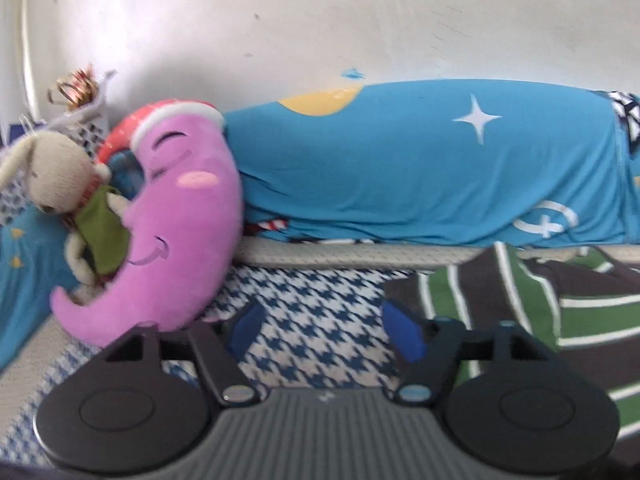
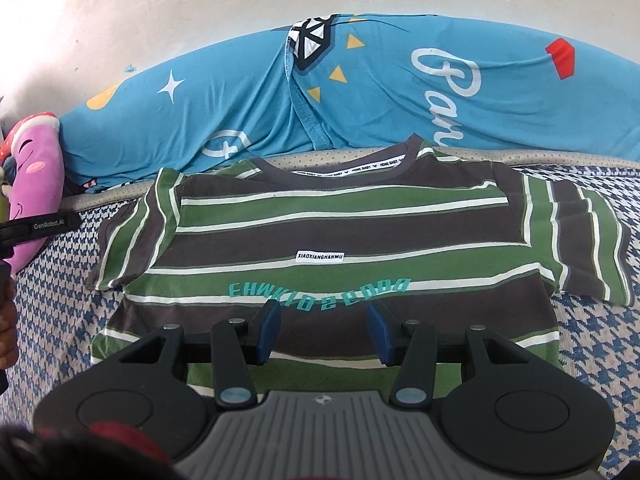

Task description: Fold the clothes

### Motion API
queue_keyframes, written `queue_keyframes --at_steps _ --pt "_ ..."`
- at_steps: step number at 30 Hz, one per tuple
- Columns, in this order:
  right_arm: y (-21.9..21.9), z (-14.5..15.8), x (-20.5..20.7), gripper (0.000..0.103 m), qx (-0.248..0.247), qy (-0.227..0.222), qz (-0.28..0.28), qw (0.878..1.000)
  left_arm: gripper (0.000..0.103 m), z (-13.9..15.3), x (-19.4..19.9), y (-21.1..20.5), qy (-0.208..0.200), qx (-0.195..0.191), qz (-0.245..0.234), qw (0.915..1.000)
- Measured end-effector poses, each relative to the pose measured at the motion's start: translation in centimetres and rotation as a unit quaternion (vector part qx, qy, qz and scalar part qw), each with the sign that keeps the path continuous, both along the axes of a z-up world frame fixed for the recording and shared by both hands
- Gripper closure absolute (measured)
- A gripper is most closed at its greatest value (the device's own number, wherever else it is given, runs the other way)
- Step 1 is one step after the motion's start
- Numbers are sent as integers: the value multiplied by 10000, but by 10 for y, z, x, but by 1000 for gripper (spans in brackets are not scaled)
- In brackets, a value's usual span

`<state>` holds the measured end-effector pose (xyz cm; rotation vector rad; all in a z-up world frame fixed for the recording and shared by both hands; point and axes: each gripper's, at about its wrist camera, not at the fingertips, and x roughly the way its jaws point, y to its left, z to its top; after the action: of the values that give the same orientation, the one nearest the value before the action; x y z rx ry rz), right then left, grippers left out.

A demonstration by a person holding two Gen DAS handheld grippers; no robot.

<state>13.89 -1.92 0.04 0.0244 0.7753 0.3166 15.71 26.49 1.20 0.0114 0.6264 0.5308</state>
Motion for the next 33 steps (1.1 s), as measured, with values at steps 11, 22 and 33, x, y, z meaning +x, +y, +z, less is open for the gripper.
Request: queue_keyframes --at_steps 11,22,33 --pt "3 -2 -1 55 -31 32 71 10000 29 -31 -2 10 515 -1358 -326 9889" --pt "0 -3 -2 55 -45 53 40 10000 13 -46 7 -5 530 -1564 -347 9857" --pt "-2 0 -1 55 -2 -10 5 10000 93 -41 14 -35 447 -820 -154 9955"
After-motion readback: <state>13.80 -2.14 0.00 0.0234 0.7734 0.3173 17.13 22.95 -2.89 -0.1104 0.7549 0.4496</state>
